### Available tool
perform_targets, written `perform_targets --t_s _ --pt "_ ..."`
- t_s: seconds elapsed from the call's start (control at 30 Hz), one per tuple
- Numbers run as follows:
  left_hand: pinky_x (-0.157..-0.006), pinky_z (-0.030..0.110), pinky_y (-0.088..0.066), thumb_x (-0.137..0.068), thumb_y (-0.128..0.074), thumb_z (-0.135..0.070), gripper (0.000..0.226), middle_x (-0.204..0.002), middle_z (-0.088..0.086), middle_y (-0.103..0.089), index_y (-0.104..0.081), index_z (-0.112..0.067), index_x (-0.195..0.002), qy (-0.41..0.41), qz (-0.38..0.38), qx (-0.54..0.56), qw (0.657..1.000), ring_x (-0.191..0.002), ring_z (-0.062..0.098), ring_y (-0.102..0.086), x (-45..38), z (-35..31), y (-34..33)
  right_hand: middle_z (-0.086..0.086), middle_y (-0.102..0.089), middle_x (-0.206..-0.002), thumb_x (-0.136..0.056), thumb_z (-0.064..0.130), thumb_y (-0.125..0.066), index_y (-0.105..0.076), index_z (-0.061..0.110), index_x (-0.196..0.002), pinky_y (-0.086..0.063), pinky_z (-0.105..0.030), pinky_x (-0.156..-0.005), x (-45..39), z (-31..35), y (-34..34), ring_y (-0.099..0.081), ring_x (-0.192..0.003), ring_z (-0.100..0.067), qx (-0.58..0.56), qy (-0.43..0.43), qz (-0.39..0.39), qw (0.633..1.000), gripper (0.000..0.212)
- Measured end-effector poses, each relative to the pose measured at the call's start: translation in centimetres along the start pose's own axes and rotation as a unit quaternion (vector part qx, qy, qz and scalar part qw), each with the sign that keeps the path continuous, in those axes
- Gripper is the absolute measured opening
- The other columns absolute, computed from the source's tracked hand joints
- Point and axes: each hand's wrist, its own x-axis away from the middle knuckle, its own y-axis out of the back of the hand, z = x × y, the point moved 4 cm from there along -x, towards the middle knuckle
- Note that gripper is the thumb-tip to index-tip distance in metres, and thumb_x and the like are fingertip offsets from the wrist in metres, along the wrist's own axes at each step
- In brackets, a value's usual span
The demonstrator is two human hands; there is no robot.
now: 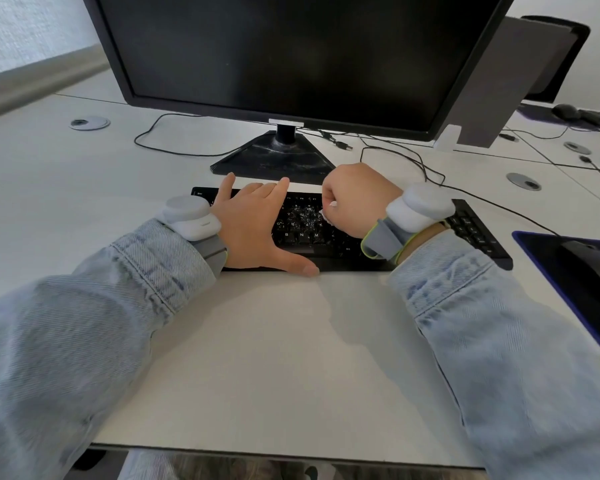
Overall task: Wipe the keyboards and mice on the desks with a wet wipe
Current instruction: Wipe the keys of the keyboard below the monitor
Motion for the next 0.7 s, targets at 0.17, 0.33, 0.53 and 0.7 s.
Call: perform_targets --t_s 0.17,0.33,0.53,0.7 --pt "-0.122 0.054 0.013 -0.055 -0.048 -0.1 0.147 -0.167 -0.001 -0.016 0.004 -0.013 -0.16 0.0 0.002 -0.001 1.0 -0.154 0.019 -0.013 0.1 -0.2 0.1 -0.008 -0.071 -0.093 -0.087 0.011 -0.053 -0.073 0.005 -0.084 -0.052 -0.032 -0.068 0.1 -0.2 0.0 -0.065 -0.085 -0.027 -0.016 -0.011 0.038 0.999 0.021" --pt "-0.122 0.053 0.013 -0.057 -0.051 -0.098 0.146 -0.167 -0.001 -0.018 0.004 -0.012 -0.16 -0.002 0.002 -0.003 1.0 -0.153 0.02 -0.014 0.1 -0.4 0.2 -0.009 -0.059 -0.081 -0.086 0.006 -0.052 -0.057 0.008 -0.073 -0.035 -0.022 -0.049 -0.9 0.4 -0.3 -0.05 -0.068 -0.022 -0.015 -0.062 0.054 0.997 0.014" --pt "-0.122 0.053 0.012 -0.053 -0.049 -0.101 0.149 -0.166 -0.001 -0.02 0.003 -0.011 -0.16 0.0 0.0 -0.004 1.0 -0.153 0.02 -0.017 0.2 -0.3 0.2 -0.014 -0.068 -0.091 -0.086 0.009 -0.054 -0.069 0.002 -0.087 -0.033 -0.021 -0.048 -0.8 -0.1 -0.7 -0.049 -0.069 -0.02 -0.026 -0.076 0.063 0.995 0.016" --pt "-0.122 0.054 0.013 -0.054 -0.044 -0.099 0.145 -0.167 -0.001 -0.018 0.004 -0.012 -0.16 -0.002 -0.003 -0.005 1.0 -0.154 0.02 -0.015 0.1 -0.2 0.1 -0.01 -0.069 -0.09 -0.087 0.012 -0.052 -0.071 0.006 -0.088 -0.037 -0.022 -0.05 -0.6 -1.2 0.1 -0.059 -0.072 -0.022 -0.081 -0.115 -0.031 0.99 0.02"
